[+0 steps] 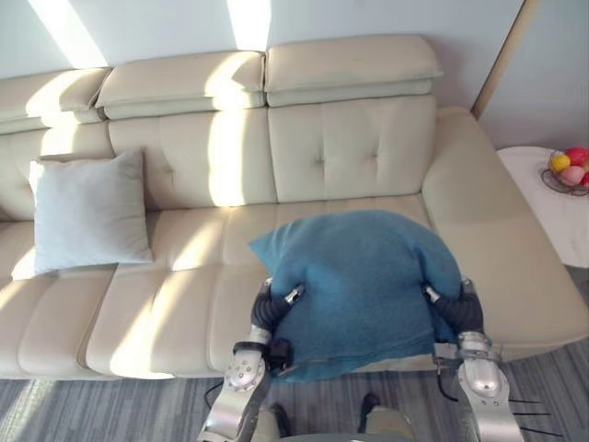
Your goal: Pick up cushions and gather them together orderly.
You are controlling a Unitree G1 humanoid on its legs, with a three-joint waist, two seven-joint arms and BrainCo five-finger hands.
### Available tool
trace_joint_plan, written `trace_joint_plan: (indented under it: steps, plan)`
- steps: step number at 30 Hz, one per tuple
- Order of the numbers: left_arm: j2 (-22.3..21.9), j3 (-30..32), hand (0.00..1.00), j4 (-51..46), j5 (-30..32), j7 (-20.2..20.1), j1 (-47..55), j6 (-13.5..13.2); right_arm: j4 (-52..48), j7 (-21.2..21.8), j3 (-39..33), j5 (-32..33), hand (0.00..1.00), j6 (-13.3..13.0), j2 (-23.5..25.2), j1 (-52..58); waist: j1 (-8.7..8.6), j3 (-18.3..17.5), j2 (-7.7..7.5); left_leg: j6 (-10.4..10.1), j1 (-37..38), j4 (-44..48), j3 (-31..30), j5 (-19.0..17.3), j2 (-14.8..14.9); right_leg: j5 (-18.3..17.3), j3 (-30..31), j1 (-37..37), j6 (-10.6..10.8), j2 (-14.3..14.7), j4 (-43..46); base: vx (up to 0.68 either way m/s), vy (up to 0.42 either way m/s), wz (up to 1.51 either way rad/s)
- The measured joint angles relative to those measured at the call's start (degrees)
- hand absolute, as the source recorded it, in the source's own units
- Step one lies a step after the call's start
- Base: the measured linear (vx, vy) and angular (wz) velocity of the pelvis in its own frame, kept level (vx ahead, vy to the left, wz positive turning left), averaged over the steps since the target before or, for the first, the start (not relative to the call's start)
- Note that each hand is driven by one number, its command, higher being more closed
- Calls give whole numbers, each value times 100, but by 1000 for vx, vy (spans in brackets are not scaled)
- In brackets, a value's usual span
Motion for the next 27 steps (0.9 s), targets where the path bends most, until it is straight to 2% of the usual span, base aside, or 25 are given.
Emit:
trace_joint_plan:
  steps: [1, 3, 10, 13, 16, 18, 20, 21, 23, 25, 27]
  plan:
    - [71, -1, 100, 0, 32, 9, -62, 1, 18, -51, -3, -2, 100, 3, 101, -9, -22, 74, -135, 54, 50, -205, 19, 96, -141, 29, 11, -37, 40, -105, -26, 69, 125, 12]
    - [134, -2, 100, 3, 37, 10, -26, 13, 25, -42, 1, -29, 100, 26, 197, -7, -9, 117, -223, 62, 128, -293, 55, 99, -242, 30, 62, -36, 43, -181, -1, 44, 114, -4]
    - [189, 35, 100, 1, 171, 62, -102, 10, 246, -123, 79, -194, 100, 29, 291, -333, -7, 118, -240, 73, 308, -610, 454, 93, -353, 115, 522, -215, 113, -181, -127, 4, 31, -30]
    - [182, 58, 100, -8, 331, 276, -307, 1, 274, -381, 162, -461, 100, 28, 277, -656, -43, 122, -250, 77, 151, -652, 535, 96, -354, 212, 636, -432, 102, -141, -201, -12, 1, -20]
    - [178, 293, 100, -4, 537, 690, -1028, 1, 739, -871, 362, -749, 100, 29, 235, -1687, -136, 162, -256, 185, -401, -591, 526, 194, -362, 388, 633, -936, 73, -149, -216, -53, 8, 3]
    - [257, 390, 100, 80, 639, 1060, -1783, -2, 1123, -1245, 453, -910, 100, 43, 156, -2623, -119, 424, -236, 232, -649, -546, 474, 297, -365, 553, 612, -1051, 69, -165, -365, -73, 24, 15]
    - [432, 513, 100, 301, 734, 1431, -2527, -50, 1520, -1589, 568, -1085, 100, 51, -16, -3577, -89, 503, -214, 271, -1022, -552, 453, 419, -371, 749, 591, -1321, 59, -163, -528, -135, 20, 15]
    - [589, 625, 100, 636, 840, 1724, -3314, -51, 1863, -1850, 620, -1225, 100, 75, -175, -4447, -47, 721, -198, 292, -1215, -556, 403, 522, -383, 886, 545, -1431, 45, -165, -638, -123, 16, 17]
    - [768, 714, 100, 1084, 914, 1943, -4182, -51, 2259, -2081, 616, -1373, 100, 145, -316, -5378, 6, 927, -190, 310, -1408, -568, 348, 645, -391, 1019, 496, -1568, 14, -164, -723, -134, 18, 18]
    - [1097, 826, 100, 1660, 990, 2266, -5435, -51, 2776, -2353, 588, -1493, 100, 192, -497, -6733, 42, 1188, -183, 336, -1704, -757, 266, 922, -453, 1201, 439, -1838, -22, -162, -844, -155, 20, 21]
    - [1380, 882, 100, 1954, 1095, 2469, -6241, -51, 3000, -2554, 507, -1626, 100, 271, -508, -7587, 56, 1381, -180, 339, -1883, -891, 230, 1082, -458, 1345, 416, -2011, -53, -144, -955, -146, 6, 13]
